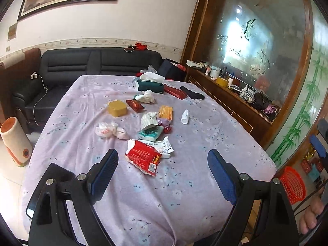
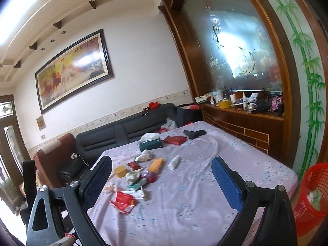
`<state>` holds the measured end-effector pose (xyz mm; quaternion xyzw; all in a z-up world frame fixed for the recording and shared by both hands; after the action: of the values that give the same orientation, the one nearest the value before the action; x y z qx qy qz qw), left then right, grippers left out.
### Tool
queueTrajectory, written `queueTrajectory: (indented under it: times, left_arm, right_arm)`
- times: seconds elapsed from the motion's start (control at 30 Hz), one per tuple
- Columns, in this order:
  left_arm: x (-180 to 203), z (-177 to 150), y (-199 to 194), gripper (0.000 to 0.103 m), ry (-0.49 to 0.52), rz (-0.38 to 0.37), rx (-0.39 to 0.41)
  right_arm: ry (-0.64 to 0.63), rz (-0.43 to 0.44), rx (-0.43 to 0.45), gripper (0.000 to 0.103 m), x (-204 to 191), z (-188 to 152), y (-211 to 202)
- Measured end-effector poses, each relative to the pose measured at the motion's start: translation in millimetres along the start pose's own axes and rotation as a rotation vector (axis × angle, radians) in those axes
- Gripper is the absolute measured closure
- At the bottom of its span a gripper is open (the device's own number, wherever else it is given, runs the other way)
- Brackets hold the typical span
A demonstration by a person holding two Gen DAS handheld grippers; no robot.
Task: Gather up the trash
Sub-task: 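Return both tools to the table, then grasp the red wrapper with the left tool while the right tool grasps the white medicine box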
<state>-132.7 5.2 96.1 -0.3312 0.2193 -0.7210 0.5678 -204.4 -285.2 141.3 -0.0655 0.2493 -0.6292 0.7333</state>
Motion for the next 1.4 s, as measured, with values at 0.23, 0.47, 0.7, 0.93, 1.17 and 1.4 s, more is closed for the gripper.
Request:
queueTrajectory:
  times: [0.23,0.47,0.7,0.93,1.17,1.4]
  left_arm:
    - [-8,0,2,0.015,-0.006,0.040,0.009]
    - [-20,8,16,0.015,-0.016,0.059,-0.002]
    - [-29,17,32,0.015,-0.013,0.053,-0.027]
    - [-51,22,48,0.015,-0.072,0.020,-0.059]
    - [-46,27,64,0.015,-0.057,-0.011,-0.112]
    - [-52,22,112,0.015,-0.098,-0.021,-0.239]
  right_arm:
    - [-0.030,0.041,-0.055,0.004,-24,-4,23]
    - [-0.078,0.056,-0.116,0.004,-44,-8,53]
    - [-0.098,0.045,-0.143,0.004,-54,-8,81]
    - [-0.067,0.073,-0.201,0.006,-49,-10,114]
    - [-0.029,0.100,-0.212,0.008,-40,-15,136]
    - [-0.007,0.165,-0.262,0.009,-33,-23,167]
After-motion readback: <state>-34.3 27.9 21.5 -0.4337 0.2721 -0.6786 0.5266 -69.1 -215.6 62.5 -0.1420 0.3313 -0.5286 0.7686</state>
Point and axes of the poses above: each gripper's, at about its wrist camera, not at the fingertips, and y roughly the way its jaws point, x to its right, z to its top, the point moved 2 cm from there along y, roughly the way its jaws point, and after that the axes turned 12 degrees about -x, right-handed, at the moved point
